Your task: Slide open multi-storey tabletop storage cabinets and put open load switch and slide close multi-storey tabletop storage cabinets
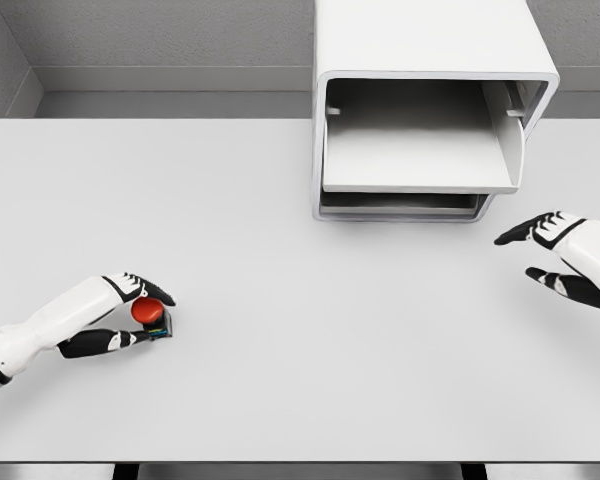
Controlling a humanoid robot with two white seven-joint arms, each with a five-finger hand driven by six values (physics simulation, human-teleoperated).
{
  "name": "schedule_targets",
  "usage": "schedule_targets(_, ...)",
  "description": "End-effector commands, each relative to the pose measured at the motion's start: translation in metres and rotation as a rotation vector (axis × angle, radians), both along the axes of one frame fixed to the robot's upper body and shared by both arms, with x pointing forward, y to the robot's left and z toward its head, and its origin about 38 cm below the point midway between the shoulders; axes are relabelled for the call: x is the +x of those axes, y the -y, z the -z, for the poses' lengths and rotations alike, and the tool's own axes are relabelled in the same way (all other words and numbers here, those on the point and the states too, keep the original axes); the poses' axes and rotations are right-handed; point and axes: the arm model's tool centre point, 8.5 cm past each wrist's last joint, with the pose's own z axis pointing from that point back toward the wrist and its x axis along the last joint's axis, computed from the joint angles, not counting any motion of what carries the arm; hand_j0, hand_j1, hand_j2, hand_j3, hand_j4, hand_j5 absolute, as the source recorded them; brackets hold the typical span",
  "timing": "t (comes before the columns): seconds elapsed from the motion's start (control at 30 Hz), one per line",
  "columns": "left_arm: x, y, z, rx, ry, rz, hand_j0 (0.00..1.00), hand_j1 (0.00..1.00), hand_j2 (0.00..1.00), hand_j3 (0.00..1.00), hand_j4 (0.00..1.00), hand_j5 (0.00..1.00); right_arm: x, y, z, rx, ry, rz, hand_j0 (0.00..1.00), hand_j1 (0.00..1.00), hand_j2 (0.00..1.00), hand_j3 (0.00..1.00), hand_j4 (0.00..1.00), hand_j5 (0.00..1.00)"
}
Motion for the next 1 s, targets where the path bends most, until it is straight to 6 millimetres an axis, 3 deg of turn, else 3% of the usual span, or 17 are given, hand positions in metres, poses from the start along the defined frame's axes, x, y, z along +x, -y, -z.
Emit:
schedule_targets(0.0, 0.000, 0.000, -0.001, -0.007, 0.001, -0.001, 0.55, 0.55, 0.55, 0.55, 0.55, 0.55, 0.000, -0.002, 0.000, 0.016, 0.004, -0.001, 0.70, 0.70, 0.70, 0.70, 0.70, 0.70)
schedule_targets(0.8, 0.003, 0.006, -0.016, -0.013, 0.045, 0.017, 0.45, 0.45, 0.45, 0.45, 0.45, 0.45, -0.001, -0.001, -0.002, 0.022, 0.010, 0.007, 0.73, 0.73, 0.73, 0.73, 0.73, 0.73)
schedule_targets(0.97, 0.009, 0.011, -0.028, -0.016, 0.084, 0.033, 0.43, 0.43, 0.43, 0.43, 0.43, 0.43, -0.001, -0.001, -0.002, 0.022, 0.010, 0.007, 0.73, 0.73, 0.73, 0.73, 0.73, 0.73)
